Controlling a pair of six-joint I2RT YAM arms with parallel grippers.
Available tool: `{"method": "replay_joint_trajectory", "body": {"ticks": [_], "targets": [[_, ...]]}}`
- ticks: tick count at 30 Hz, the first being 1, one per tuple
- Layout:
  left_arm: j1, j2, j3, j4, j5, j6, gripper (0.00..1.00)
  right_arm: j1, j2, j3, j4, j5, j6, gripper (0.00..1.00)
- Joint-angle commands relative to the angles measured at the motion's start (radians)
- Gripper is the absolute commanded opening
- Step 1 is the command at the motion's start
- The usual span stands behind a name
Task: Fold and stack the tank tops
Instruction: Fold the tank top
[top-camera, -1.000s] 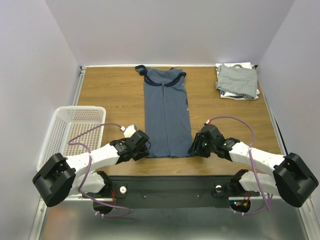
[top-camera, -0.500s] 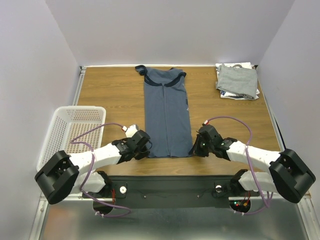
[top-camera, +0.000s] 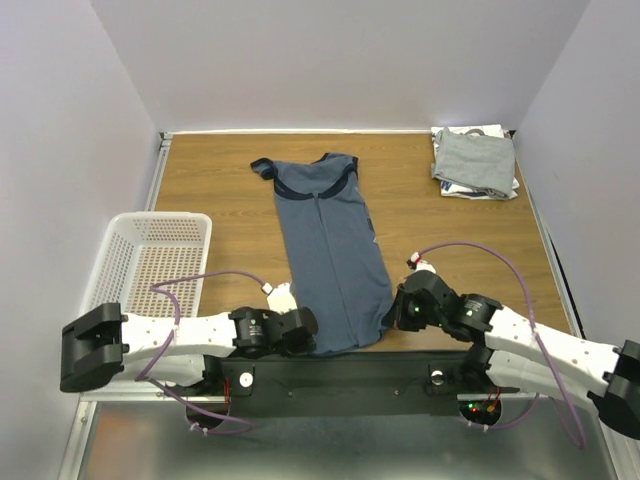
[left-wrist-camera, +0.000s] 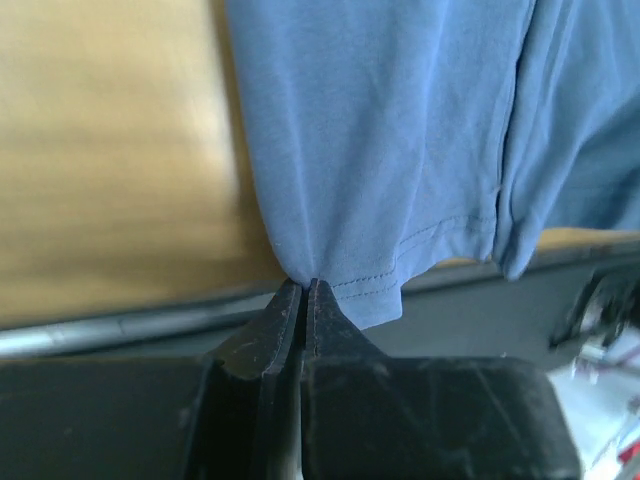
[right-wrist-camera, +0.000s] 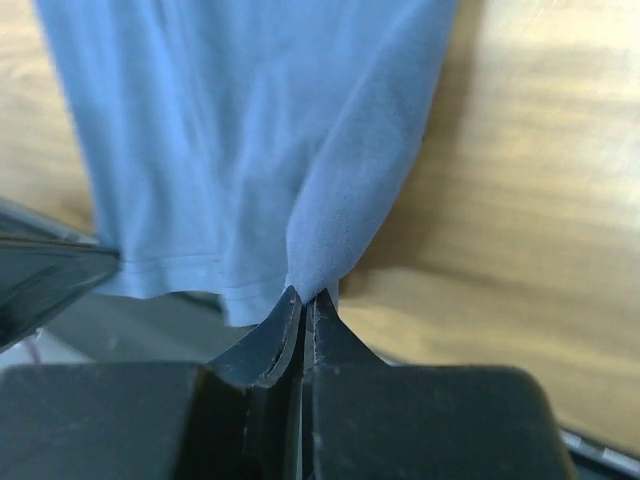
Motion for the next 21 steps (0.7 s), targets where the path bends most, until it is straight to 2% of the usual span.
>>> {"method": "replay_joint_trajectory", "body": {"ticks": [1,6,11,13,16,21], "targets": [[-0.163,-0.006,0.017,-0.133,-0.077,-0.216,0.00,0.067,-0.100,0.006,-0.147,0.034,0.064,0.00],[-0.321,0.063,0.102,-0.229,-0.112,-0.345,0.00,0.163,-0.123,0.047,-0.210,0.057,0.125,0.01],[-0.324,0.000,0.097,-0.224,-0.190,-0.360,0.00,0.168,-0.057,0.127,-0.212,0.161,0.091,0.00],[-0.315,-0.069,0.087,-0.216,-0.226,-0.351,0.00,0.168,-0.013,0.185,-0.207,0.198,0.070,0.01],[-0.237,-0.130,0.077,-0.185,-0.253,-0.284,0.00,0.168,0.070,0.263,-0.186,0.251,0.021,0.01],[-0.105,-0.132,0.087,-0.147,-0.243,-0.146,0.00,0.161,0.185,0.343,-0.138,0.286,-0.045,0.00]]}}
